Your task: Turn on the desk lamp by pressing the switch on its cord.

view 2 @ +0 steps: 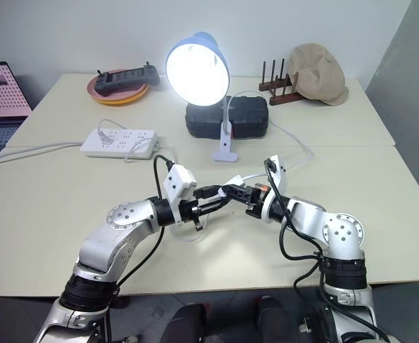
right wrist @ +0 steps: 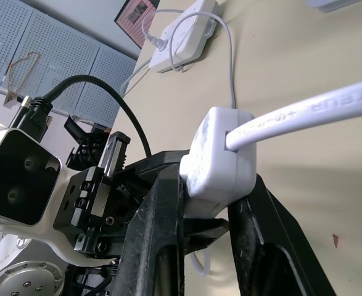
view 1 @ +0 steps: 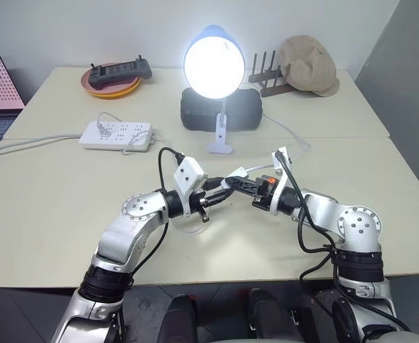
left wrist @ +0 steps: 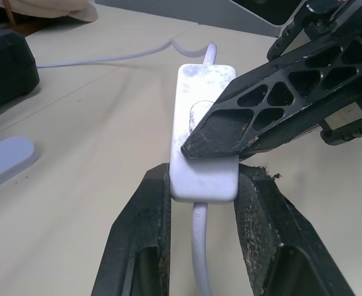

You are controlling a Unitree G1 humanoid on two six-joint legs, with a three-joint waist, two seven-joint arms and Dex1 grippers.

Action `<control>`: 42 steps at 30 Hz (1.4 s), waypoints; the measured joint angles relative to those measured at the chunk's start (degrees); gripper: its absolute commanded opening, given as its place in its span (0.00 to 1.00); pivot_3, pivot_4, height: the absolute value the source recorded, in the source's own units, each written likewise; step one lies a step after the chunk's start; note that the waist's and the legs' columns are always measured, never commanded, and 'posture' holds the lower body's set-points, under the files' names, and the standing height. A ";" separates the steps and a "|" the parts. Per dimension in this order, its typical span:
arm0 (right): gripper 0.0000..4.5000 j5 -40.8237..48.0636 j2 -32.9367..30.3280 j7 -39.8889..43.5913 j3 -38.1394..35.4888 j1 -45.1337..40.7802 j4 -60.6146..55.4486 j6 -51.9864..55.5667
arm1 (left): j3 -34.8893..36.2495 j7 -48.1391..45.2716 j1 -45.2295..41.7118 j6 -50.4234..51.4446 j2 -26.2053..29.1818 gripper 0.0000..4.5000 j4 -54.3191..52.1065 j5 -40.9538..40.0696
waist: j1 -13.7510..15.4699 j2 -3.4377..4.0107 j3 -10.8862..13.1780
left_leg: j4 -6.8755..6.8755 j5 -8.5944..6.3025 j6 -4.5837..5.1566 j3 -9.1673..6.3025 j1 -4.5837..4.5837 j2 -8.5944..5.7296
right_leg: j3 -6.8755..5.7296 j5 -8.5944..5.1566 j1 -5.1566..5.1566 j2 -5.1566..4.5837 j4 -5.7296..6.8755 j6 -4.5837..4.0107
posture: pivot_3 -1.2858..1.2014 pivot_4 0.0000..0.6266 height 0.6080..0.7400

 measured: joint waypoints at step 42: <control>1.00 -40.72 -33.13 34.16 11.95 17.26 -22.41 -27.45 | -9.24 -18.37 -24.02 -21.55 0.60 0.61 45.17 14.64 | 0.51 0.03 0.02 | -0.09 -0.02 0.01 0.00 -0.41 -0.02 | -0.06 0.04 -0.09 -0.01 -0.60 0.09 | 0.52 0.24 1.00</control>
